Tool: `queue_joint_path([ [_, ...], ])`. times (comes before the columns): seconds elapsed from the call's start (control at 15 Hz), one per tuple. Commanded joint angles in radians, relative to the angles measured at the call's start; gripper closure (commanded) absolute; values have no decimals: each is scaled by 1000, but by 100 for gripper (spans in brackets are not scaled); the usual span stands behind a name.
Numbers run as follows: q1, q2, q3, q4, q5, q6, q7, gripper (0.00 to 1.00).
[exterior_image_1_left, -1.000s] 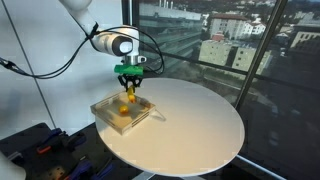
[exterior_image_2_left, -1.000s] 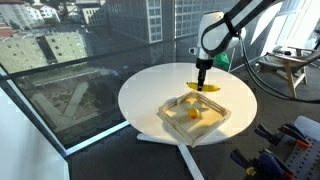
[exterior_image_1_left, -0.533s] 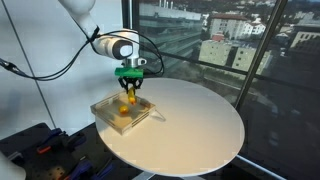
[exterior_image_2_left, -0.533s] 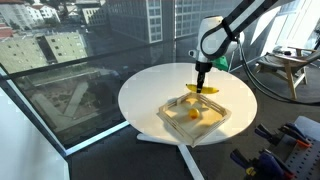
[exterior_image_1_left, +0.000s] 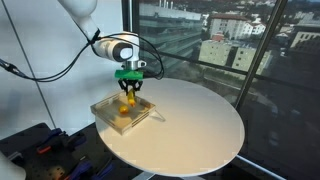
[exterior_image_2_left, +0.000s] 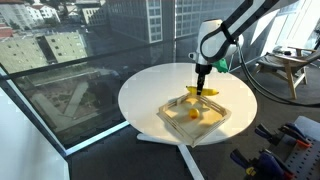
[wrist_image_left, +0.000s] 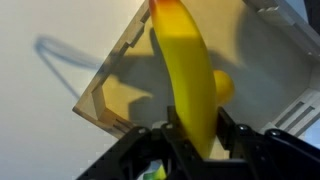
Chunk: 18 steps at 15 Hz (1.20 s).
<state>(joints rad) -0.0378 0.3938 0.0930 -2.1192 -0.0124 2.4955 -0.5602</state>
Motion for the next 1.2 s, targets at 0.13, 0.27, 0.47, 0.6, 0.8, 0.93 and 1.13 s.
queue_joint_path([
  [0.13,-11,7,8,0,-21,14,0,84],
  [0.27,-13,7,10,1,-18,13,-1,84],
  [0.47,-14,6,11,0,-15,13,-2,84],
  [0.6,-15,6,11,0,-14,12,-2,55],
  [0.8,-15,6,10,0,-14,11,-1,30],
  [0.93,-16,5,10,0,-14,11,-1,15],
  [1.13,-16,4,10,0,-13,11,0,0],
])
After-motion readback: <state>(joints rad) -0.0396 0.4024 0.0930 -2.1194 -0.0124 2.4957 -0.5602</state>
